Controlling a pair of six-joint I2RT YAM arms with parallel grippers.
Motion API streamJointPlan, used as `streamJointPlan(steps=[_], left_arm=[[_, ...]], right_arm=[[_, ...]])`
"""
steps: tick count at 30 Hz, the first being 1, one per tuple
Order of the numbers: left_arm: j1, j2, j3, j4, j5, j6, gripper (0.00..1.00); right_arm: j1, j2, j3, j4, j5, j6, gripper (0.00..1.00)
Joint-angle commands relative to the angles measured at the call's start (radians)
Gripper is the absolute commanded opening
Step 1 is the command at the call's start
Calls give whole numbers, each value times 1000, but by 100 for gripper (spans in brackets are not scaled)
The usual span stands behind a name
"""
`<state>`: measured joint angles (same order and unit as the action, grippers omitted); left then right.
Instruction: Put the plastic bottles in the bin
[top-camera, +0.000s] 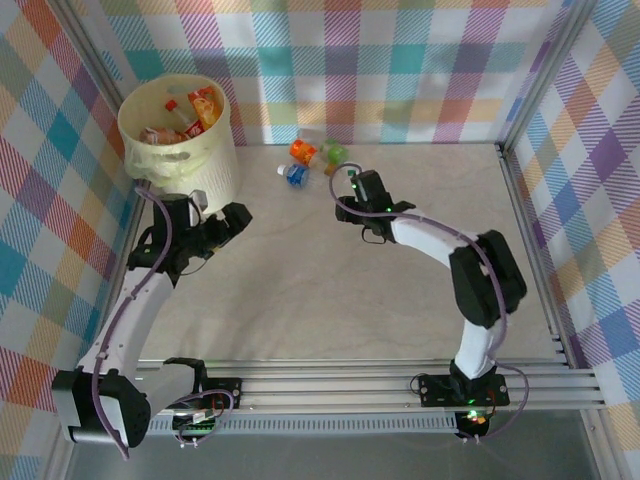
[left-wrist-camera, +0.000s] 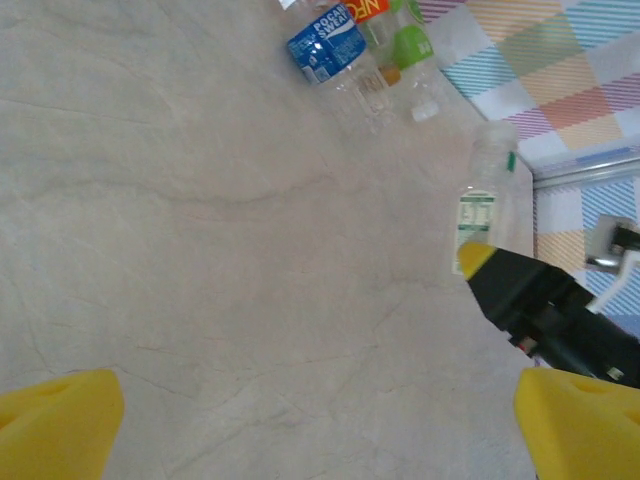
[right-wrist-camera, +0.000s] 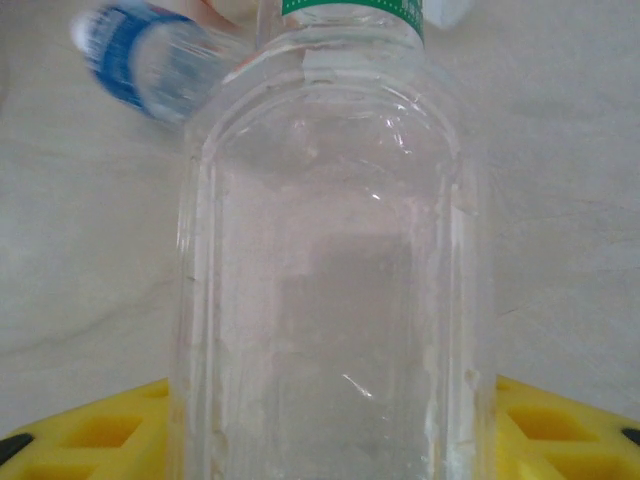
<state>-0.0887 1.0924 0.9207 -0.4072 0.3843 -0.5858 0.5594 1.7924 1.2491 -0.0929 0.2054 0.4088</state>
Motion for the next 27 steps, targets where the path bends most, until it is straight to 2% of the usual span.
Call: streamJointPlan(steps=[1,6,9,12,14,17,23,27], left_arm=[[-41,34,54,42,-15,21,100],[-140,93,103,84,-1,4,100],[-175,145,136,120,48,-42,100],[-198,198,141,265,137,-105,100],[-229,228,158,300,142,-113,100],[-284,268,211,282,108,-85,100],[-382,329,258,363,111,-101,100],[-418,354,264,358,75,-98,100]], right_arm=[[-2,-96,-72,112,-120,-25,48],[-1,-261,-250,299,-289,-7,48],[-1,-339,-322,358,-356,9,48],[-1,-390,-368,396,-435,22,48],[2,-408,-380,400,-485,23,48],[11,-429,-406,415,-510,32,48],[31,-446,-450,490,-554,64,48],[43,-446,-459,511,-559,66,48]])
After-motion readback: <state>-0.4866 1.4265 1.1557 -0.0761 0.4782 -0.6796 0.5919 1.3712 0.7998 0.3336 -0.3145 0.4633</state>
